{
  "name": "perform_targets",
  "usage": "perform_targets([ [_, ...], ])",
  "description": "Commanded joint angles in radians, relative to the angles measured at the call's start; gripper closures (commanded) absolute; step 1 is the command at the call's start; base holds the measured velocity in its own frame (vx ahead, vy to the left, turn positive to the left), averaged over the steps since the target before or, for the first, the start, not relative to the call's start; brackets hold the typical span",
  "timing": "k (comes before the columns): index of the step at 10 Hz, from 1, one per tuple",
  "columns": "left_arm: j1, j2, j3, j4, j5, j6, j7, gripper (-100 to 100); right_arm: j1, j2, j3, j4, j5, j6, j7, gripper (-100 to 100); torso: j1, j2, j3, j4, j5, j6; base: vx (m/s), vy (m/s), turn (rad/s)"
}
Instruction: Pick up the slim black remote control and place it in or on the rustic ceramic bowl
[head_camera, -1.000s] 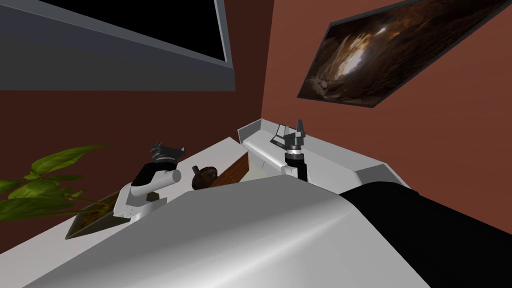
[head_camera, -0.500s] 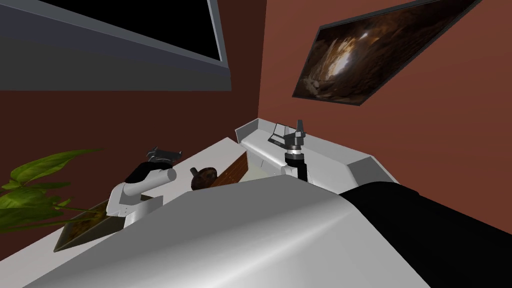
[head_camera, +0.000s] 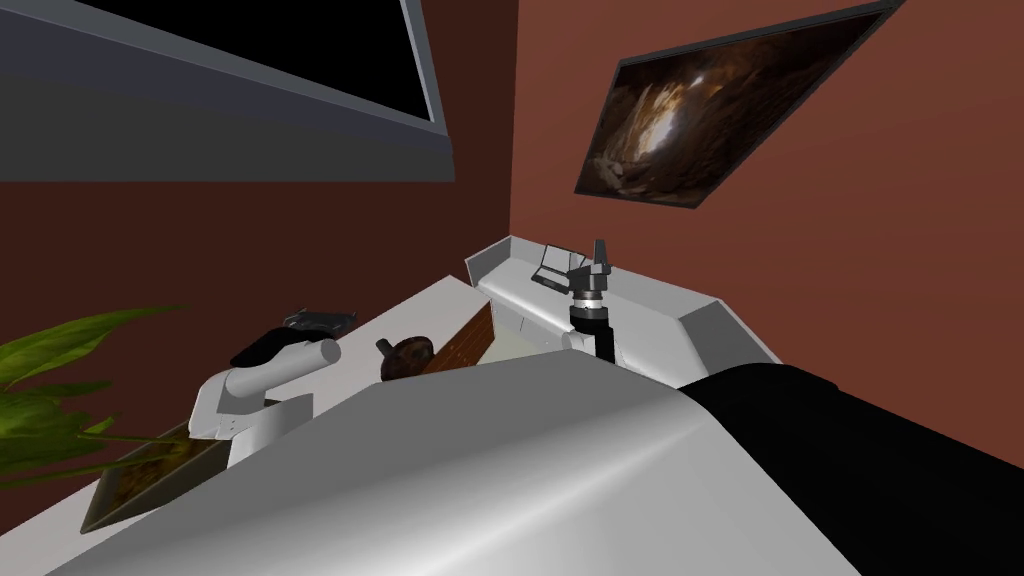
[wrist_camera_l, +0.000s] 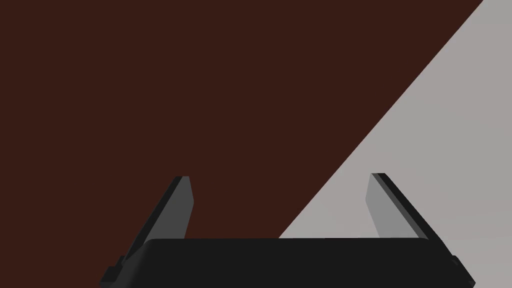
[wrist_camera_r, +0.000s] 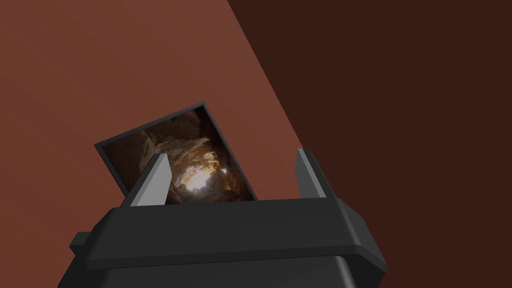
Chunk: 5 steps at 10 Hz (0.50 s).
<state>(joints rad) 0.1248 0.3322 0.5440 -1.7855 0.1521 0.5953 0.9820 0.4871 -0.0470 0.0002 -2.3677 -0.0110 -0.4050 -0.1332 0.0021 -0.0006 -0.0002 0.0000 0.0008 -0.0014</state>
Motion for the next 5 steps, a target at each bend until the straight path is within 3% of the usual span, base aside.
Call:
perform_targets([
  [1,-0.020,0.011,0.038,0.050,0.004,0.050,0.050,-100,0.000,0.000,0.000,0.000,0.000,0.000,0.000,0,0.000,0.000,0.000,0.000,0.000,0.000,-0.044,0.037,-0.225],
  [3,-0.020,0.011,0.038,0.051,0.004,0.089,0.081,-100,0.000,0.000,0.000,0.000,0.000,0.000,0.000,0,0.001,0.001,0.001,0.000,0.000,0.000,-0.021,0.018,-0.113],
  [4,-0.036,0.023,0.075,0.098,0.011,0.118,0.122,-100,0.000,0.000,0.000,0.000,0.000,0.000,0.000,0,0.000,0.000,0.000,0.000,0.000,0.000,-0.031,0.025,-0.191],
  [5,-0.036,0.023,0.075,0.098,0.011,0.147,0.147,-100,0.000,0.000,0.000,0.000,0.000,0.000,0.000,0,0.001,0.001,0.000,0.000,0.000,0.001,-0.032,0.038,-0.134],
])
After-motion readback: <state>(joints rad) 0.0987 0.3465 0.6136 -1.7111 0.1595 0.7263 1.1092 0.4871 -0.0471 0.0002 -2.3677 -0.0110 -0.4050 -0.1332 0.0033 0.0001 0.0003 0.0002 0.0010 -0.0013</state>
